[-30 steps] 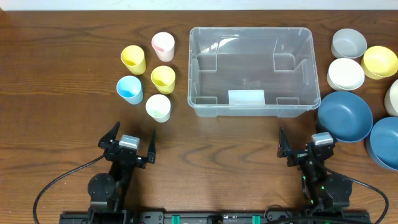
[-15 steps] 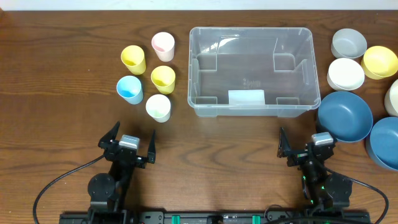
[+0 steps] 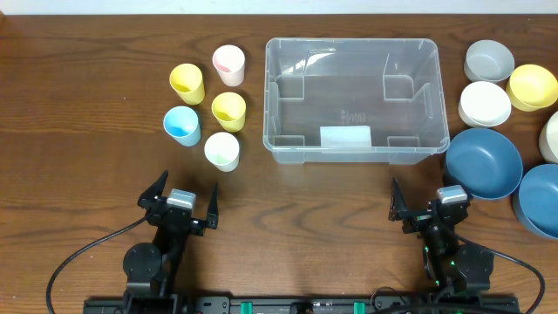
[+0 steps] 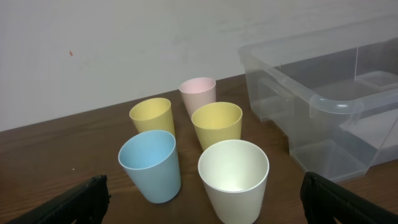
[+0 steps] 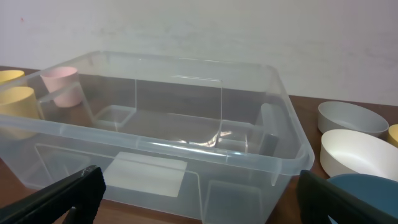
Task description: Pack container
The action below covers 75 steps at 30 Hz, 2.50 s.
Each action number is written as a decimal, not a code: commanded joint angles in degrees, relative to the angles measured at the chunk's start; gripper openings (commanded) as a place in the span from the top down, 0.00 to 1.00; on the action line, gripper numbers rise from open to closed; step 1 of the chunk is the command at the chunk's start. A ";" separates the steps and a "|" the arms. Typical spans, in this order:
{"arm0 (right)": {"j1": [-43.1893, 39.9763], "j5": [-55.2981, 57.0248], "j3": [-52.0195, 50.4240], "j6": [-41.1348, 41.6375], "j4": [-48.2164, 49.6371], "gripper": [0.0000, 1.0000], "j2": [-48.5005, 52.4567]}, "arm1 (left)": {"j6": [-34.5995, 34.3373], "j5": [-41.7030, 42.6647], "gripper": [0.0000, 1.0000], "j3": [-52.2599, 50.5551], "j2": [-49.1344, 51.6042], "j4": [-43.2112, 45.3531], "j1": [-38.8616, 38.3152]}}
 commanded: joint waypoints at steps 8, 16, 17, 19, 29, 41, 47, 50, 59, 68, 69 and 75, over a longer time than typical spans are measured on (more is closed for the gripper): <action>0.20 0.55 -0.11 -0.85 -0.24 0.01 -0.17 | 0.57 0.37 0.02 -1.09 -0.24 -1.86 0.28; 0.20 0.55 -0.11 -0.85 -0.24 0.01 -0.17 | 0.57 0.37 0.02 -1.09 -0.24 -1.86 0.28; 0.20 0.55 -0.11 -0.85 -0.24 0.01 -0.17 | 0.57 0.37 0.02 -1.09 -0.24 -1.86 0.28; 0.20 0.55 -0.11 -0.85 -0.26 0.01 -0.17 | 0.57 0.37 0.02 -1.09 -0.24 -1.86 0.28; 0.20 0.55 -0.11 -0.85 -0.24 0.01 -0.17 | 0.57 0.35 0.02 -1.09 -0.24 -1.86 0.28; 0.20 -1.73 -0.11 16.20 -0.20 0.01 -0.17 | 0.57 0.35 0.02 -1.09 -0.24 -1.86 0.28; 0.20 -8.41 -0.11 30.27 1.31 0.01 -0.17 | 0.57 0.35 0.02 -1.09 -0.24 -1.86 0.28; 0.20 -15.91 0.04 28.02 2.95 0.01 -0.17 | 0.57 0.37 0.02 -1.09 -0.24 -1.86 0.28; 0.20 -7.43 19.56 21.55 -5.25 0.01 3.50 | 0.57 0.35 0.02 -1.09 -0.24 -1.86 0.28; 0.20 -1.64 56.94 17.97 -48.39 0.01 28.79 | 0.57 0.37 0.02 -1.09 -0.24 -1.86 0.28; 0.20 -6.82 59.76 15.96 -52.11 0.01 31.06 | 0.57 0.37 0.02 -1.09 -0.24 -1.86 0.31; -0.55 5.92 68.76 19.74 -57.88 0.01 39.19 | 0.57 0.37 0.02 -1.09 -0.24 -1.86 0.28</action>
